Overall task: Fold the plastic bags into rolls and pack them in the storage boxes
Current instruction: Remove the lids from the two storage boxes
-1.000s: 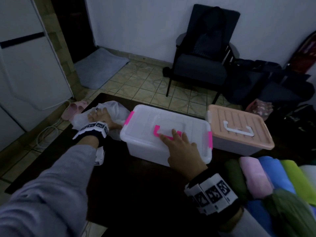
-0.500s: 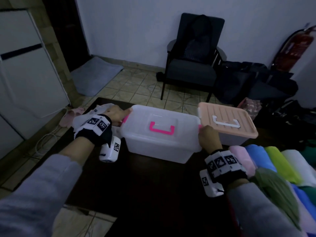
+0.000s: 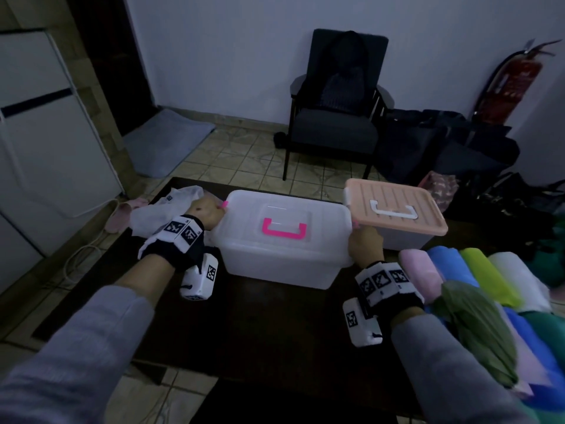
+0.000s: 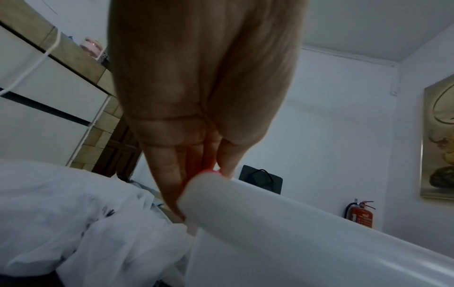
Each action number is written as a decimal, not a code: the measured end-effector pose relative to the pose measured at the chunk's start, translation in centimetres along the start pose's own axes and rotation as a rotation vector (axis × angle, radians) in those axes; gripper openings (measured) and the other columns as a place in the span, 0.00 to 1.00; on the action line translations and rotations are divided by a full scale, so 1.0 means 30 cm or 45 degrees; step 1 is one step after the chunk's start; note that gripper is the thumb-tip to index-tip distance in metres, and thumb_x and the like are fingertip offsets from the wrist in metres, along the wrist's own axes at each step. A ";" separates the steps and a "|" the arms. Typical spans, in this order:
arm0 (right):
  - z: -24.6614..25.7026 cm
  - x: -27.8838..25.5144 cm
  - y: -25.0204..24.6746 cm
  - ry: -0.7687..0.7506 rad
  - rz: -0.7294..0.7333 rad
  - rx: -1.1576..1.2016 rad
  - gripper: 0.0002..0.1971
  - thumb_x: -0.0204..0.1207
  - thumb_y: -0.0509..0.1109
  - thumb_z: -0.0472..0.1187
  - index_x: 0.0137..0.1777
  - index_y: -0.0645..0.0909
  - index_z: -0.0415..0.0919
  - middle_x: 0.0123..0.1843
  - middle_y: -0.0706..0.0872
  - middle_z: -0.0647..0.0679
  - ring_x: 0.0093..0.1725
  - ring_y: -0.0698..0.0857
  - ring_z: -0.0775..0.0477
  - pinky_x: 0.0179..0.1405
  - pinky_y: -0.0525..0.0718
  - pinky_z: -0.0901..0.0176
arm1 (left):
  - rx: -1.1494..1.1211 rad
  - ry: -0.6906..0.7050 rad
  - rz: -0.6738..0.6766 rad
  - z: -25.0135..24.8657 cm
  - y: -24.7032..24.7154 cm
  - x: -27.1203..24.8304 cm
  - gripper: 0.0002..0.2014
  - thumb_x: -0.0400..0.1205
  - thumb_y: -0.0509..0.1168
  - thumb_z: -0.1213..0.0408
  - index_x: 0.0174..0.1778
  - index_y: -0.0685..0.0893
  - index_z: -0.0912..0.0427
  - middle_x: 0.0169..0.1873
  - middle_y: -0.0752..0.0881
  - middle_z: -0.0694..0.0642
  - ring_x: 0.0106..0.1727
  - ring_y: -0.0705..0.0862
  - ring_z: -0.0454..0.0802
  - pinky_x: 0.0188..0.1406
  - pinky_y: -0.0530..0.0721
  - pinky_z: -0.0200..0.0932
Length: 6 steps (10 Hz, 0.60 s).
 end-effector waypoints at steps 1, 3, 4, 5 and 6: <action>-0.039 0.016 0.025 0.016 -0.002 0.047 0.18 0.85 0.52 0.33 0.69 0.73 0.25 0.67 0.77 0.28 0.68 0.76 0.31 0.64 0.74 0.48 | -0.059 -0.034 -0.004 0.010 -0.010 -0.021 0.16 0.85 0.57 0.65 0.63 0.82 0.69 0.62 0.83 0.67 0.64 0.80 0.62 0.32 0.67 0.28; 0.151 -0.133 -0.106 -0.511 -0.441 0.310 0.13 0.83 0.60 0.40 0.63 0.78 0.38 0.62 0.78 0.41 0.61 0.76 0.45 0.56 0.74 0.56 | -0.184 -0.031 -0.059 0.034 -0.012 -0.028 0.16 0.85 0.54 0.69 0.62 0.81 0.74 0.54 0.83 0.69 0.47 0.75 0.55 0.32 0.71 0.34; 0.293 -0.225 -0.010 -0.874 0.031 0.162 0.18 0.76 0.70 0.51 0.64 0.79 0.47 0.59 0.78 0.49 0.56 0.74 0.55 0.59 0.77 0.56 | -0.298 -0.020 -0.055 0.055 0.003 -0.018 0.16 0.85 0.56 0.69 0.61 0.81 0.75 0.54 0.84 0.71 0.46 0.74 0.54 0.38 0.73 0.42; 0.338 -0.269 0.072 -0.975 0.143 -0.224 0.25 0.70 0.75 0.53 0.66 0.75 0.49 0.61 0.76 0.50 0.61 0.72 0.51 0.61 0.74 0.55 | -0.495 -0.028 -0.040 0.063 0.012 -0.019 0.12 0.85 0.55 0.72 0.56 0.83 0.66 0.47 0.82 0.67 0.34 0.75 0.52 0.34 0.77 0.42; 0.354 -0.280 0.055 -0.984 0.092 -0.217 0.20 0.72 0.75 0.45 0.63 0.77 0.46 0.59 0.78 0.48 0.61 0.75 0.49 0.55 0.72 0.60 | -0.649 -0.074 0.011 0.088 0.024 -0.027 0.16 0.84 0.54 0.75 0.34 0.74 0.53 0.36 0.76 0.56 0.30 0.73 0.45 0.27 0.77 0.37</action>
Point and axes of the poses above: each hand's wrist, its own x-axis towards the middle knuckle, its own y-axis out of the palm, z = x × y, the point moved 8 cm from there along x, towards the middle knuckle
